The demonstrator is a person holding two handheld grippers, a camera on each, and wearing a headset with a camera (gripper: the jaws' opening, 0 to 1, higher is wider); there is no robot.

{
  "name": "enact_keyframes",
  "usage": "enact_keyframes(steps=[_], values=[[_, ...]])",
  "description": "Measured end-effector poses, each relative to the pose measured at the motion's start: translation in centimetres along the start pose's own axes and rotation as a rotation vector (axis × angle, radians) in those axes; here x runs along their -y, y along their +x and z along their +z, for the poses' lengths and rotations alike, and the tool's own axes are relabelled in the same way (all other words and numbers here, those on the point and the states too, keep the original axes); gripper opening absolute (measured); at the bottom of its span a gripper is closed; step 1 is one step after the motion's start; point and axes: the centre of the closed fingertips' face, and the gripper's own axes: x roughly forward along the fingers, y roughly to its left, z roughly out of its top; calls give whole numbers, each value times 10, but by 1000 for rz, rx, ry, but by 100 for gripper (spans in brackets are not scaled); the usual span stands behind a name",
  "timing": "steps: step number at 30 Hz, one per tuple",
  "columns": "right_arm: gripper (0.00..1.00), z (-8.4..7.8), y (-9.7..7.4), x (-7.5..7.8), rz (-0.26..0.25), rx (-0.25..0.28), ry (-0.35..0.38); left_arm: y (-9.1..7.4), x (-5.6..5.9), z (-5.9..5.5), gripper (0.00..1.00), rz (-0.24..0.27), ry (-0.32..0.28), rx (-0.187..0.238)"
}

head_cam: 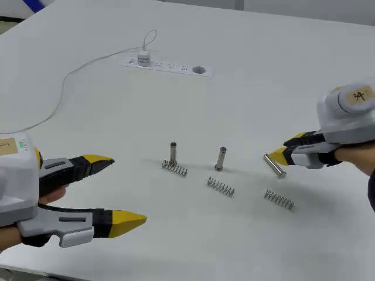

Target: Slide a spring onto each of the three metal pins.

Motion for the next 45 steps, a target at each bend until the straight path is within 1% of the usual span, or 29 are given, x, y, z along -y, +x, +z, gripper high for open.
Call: enact_keyframes(steps=[2,3,5,11,15,18,22,27,32,35,45], values=[[26,-3,3,3,-21,-25,-12,0,0,0,76,1,0,1],[25,-4,4,3,-25,-28,-16,0,0,0,76,1,-1,1],[23,-5,7,5,-27,-39,1,0,0,0,76,1,-2,1],[21,-10,15,6,-32,-76,12,0,0,0,76,0,-5,0],[20,-11,21,7,-40,-97,23,1,0,-1,76,1,-7,-1],[19,-9,25,7,-41,-99,27,1,-1,-1,76,1,-7,-2],[16,-13,29,9,-52,-127,39,1,-1,-1,76,2,-8,-2],[15,-13,34,9,-48,-136,48,1,-1,-1,75,3,-9,1],[13,-16,38,11,-55,-160,60,1,-2,-1,75,4,-10,1],[11,-18,40,11,-52,-174,55,1,-2,-1,75,5,-11,3],[10,-21,41,13,-53,-199,57,1,-2,-1,75,6,-12,4]])
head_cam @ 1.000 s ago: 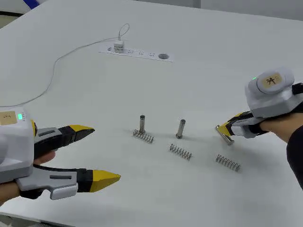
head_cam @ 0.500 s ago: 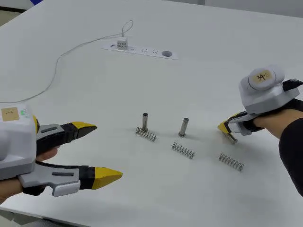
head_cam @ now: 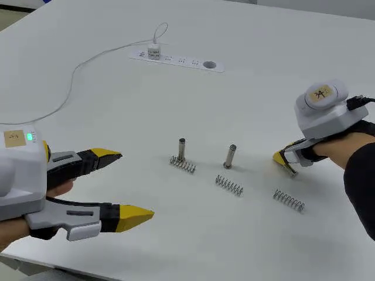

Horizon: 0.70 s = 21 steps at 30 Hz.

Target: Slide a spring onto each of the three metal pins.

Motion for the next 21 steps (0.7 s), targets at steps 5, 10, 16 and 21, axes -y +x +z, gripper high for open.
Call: enact_keyframes(steps=[5,10,16,21], values=[[10,-1,1,0,1,-8,1,0,0,0,75,0,-1,2],[10,-1,1,1,5,-19,9,0,0,1,75,2,-3,4],[10,-2,1,0,7,-37,30,0,0,0,75,-1,-3,2],[9,-2,1,-1,13,-39,31,0,0,0,75,-3,-4,0]])
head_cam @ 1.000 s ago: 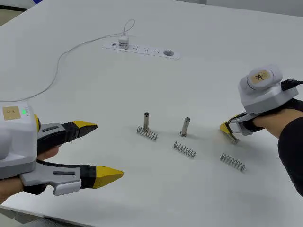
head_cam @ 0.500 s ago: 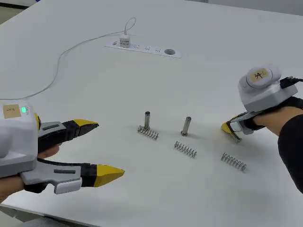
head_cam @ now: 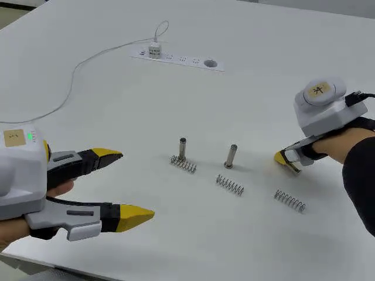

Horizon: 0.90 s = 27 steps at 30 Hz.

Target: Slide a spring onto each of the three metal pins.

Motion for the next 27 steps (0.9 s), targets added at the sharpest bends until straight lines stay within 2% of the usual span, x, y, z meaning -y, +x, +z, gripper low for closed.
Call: enact_keyframes(steps=[11,21,27], values=[[9,1,1,-1,-10,-22,-55,1,1,-1,74,-3,0,-6],[9,1,0,0,-27,-18,16,1,1,0,73,-5,3,-6],[8,2,-2,1,-57,23,1,0,0,1,73,0,5,-3]])
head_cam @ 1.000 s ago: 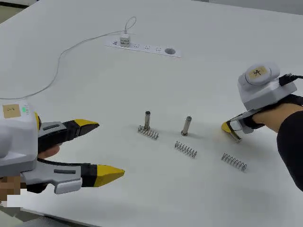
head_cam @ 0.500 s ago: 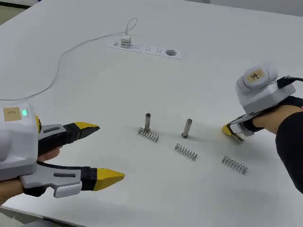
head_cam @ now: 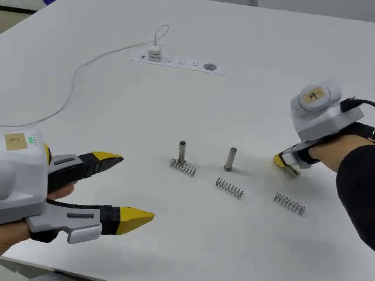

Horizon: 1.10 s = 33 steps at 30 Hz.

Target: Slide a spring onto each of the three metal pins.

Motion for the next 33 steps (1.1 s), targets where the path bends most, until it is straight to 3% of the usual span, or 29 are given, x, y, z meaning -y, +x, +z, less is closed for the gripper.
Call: enact_keyframes(steps=[8,19,33], values=[[8,12,-19,0,3,63,29,1,1,1,72,-3,6,0],[9,11,-38,-9,-8,109,26,0,1,5,72,-1,16,14],[9,6,-48,-13,-9,166,61,0,2,5,72,-4,25,9]])
